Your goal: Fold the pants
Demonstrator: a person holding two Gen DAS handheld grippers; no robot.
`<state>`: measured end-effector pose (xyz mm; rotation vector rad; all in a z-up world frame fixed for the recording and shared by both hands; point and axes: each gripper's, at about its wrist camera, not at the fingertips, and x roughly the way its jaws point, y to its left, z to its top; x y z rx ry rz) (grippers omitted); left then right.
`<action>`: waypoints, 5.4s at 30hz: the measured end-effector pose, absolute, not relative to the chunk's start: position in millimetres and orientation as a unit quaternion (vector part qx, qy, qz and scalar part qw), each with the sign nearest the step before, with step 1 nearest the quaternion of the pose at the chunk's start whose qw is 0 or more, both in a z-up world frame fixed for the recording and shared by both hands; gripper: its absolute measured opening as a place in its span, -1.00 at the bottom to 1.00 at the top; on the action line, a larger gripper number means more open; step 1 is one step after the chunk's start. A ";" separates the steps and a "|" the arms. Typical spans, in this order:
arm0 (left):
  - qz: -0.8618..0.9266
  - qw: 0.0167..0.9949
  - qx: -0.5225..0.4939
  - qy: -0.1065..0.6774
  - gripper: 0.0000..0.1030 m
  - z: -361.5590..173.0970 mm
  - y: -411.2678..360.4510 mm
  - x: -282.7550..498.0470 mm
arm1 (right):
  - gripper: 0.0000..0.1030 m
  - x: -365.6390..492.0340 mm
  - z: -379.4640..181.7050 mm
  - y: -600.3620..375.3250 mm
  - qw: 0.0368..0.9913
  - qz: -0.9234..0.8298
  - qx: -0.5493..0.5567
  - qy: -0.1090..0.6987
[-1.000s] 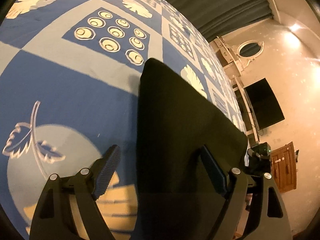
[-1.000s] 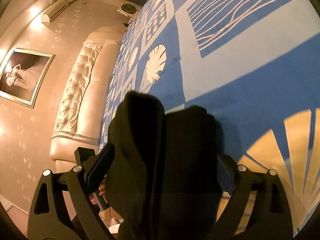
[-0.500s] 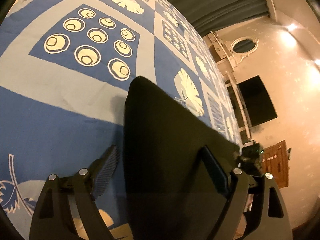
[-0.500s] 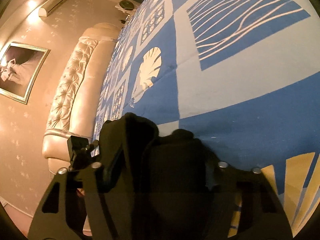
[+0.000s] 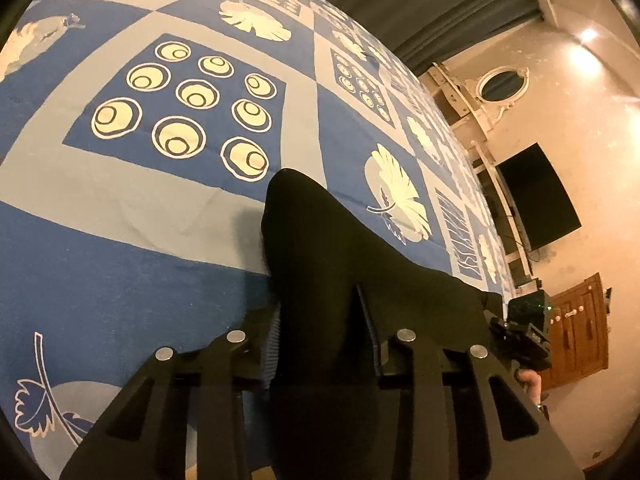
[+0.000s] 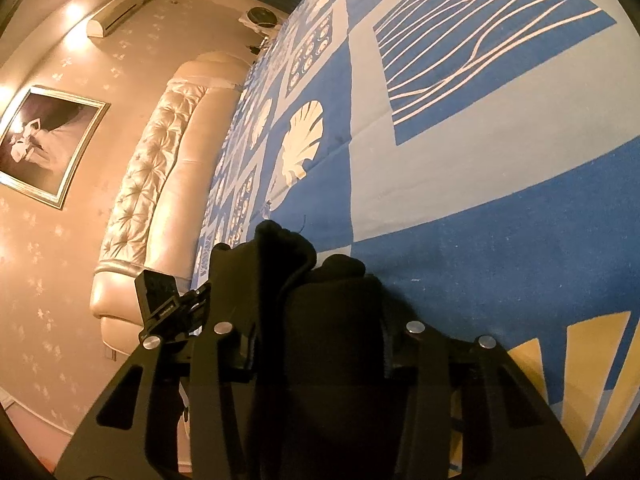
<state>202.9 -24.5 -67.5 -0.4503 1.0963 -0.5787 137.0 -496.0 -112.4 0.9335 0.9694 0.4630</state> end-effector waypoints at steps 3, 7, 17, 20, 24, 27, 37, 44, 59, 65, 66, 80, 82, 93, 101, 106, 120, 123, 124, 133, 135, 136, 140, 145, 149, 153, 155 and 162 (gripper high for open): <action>-0.264 0.795 -0.202 0.507 -0.35 -65.5 -25.8 201.7 | -0.22 137.7 -112.3 -496.5 0.757 0.214 0.430 0.442; -0.261 0.794 -0.205 0.509 -0.37 -65.1 -24.9 204.5 | -0.26 139.5 -112.7 -497.9 0.759 0.214 0.430 0.439; -0.256 0.800 -0.197 0.505 -0.44 -61.3 -26.1 207.1 | -0.34 143.8 -110.7 -497.0 0.767 0.221 0.423 0.429; -0.254 0.804 -0.193 0.501 -0.45 -58.5 -25.7 206.8 | -0.35 144.1 -109.3 -497.6 0.770 0.224 0.422 0.422; -0.252 0.809 -0.192 0.495 -0.47 -54.6 -24.4 207.1 | -0.35 146.5 -107.0 -497.8 0.774 0.226 0.421 0.416; -0.250 0.810 -0.194 0.493 -0.47 -54.0 -22.7 209.8 | -0.35 149.8 -104.6 -497.8 0.775 0.228 0.422 0.412; -0.243 0.812 -0.202 0.490 -0.47 -53.0 -18.7 221.9 | -0.35 160.7 -101.6 -497.4 0.780 0.230 0.416 0.408; -0.243 0.813 -0.202 0.490 -0.47 -51.6 -19.8 230.4 | -0.35 165.5 -101.4 -499.3 0.779 0.229 0.421 0.404; -0.251 0.793 -0.237 0.502 -0.42 -66.2 -14.1 250.0 | -0.34 172.9 -111.2 -501.2 0.761 0.221 0.447 0.415; -0.272 0.784 -0.239 0.504 0.01 -69.1 -9.5 246.8 | 0.00 172.9 -110.8 -503.1 0.738 0.229 0.475 0.421; -0.274 0.783 -0.242 0.503 0.18 -69.2 -7.4 246.1 | 0.10 171.6 -108.6 -503.3 0.736 0.230 0.477 0.422; -0.334 0.733 -0.283 0.521 0.46 -72.1 25.2 157.4 | 0.44 99.5 -101.3 -504.6 0.720 0.232 0.469 0.455; -0.339 0.726 -0.290 0.523 0.48 -73.2 23.7 148.2 | 0.46 91.9 -102.3 -495.3 0.711 0.243 0.470 0.463; -0.350 0.734 -0.264 0.519 0.41 -73.3 -1.8 138.4 | -0.06 88.1 -103.9 -476.4 0.711 0.237 0.449 0.487; -0.335 0.734 -0.259 0.530 -0.13 -74.6 -2.5 142.8 | -0.38 82.0 -105.8 -475.0 0.711 0.251 0.455 0.474; -0.330 0.740 -0.253 0.529 -0.21 -70.9 -3.3 142.5 | -0.43 80.4 -101.1 -474.0 0.714 0.253 0.456 0.468; -0.321 0.745 -0.232 0.537 -0.29 -70.5 -4.4 141.7 | -0.45 82.7 -103.1 -477.8 0.711 0.262 0.465 0.458; -0.319 0.745 -0.232 0.538 -0.29 -71.4 -3.8 141.5 | -0.45 83.1 -105.3 -480.6 0.711 0.264 0.466 0.456; -0.318 0.746 -0.231 0.538 -0.29 -70.9 -4.0 141.6 | -0.45 83.3 -106.2 -481.3 0.710 0.264 0.467 0.456; -0.319 0.746 -0.228 0.538 -0.29 -70.5 -3.9 141.2 | -0.45 82.9 -107.2 -484.1 0.707 0.266 0.470 0.455; -0.319 0.747 -0.227 0.538 -0.29 -70.2 -3.6 141.3 | -0.45 82.7 -108.0 -484.7 0.707 0.267 0.472 0.455; -0.320 0.746 -0.227 0.538 -0.29 -70.4 -3.5 140.7 | -0.45 82.8 -108.0 -484.6 0.706 0.267 0.472 0.455; -0.321 0.745 -0.226 0.539 -0.29 -69.0 -2.7 141.4 | -0.45 83.5 -110.1 -487.0 0.704 0.268 0.475 0.455; -0.324 0.745 -0.224 0.538 -0.29 -68.8 -1.6 141.7 | -0.45 82.7 -112.5 -489.3 0.701 0.270 0.480 0.452; -0.326 0.745 -0.223 0.538 -0.30 -69.2 -1.1 142.5 | -0.46 82.7 -114.3 -491.9 0.700 0.272 0.482 0.452; -0.328 0.744 -0.223 0.537 -0.30 -69.5 -1.7 143.7 | -0.45 82.4 -115.2 -491.7 0.698 0.271 0.485 0.451; -0.328 0.743 -0.225 0.538 -0.29 -69.6 -1.8 143.7 | -0.46 81.8 -116.2 -491.8 0.697 0.271 0.488 0.450; -0.330 0.745 -0.220 0.536 -0.13 -68.8 -2.5 143.6 | -0.43 81.2 -119.8 -494.0 0.695 0.268 0.497 0.446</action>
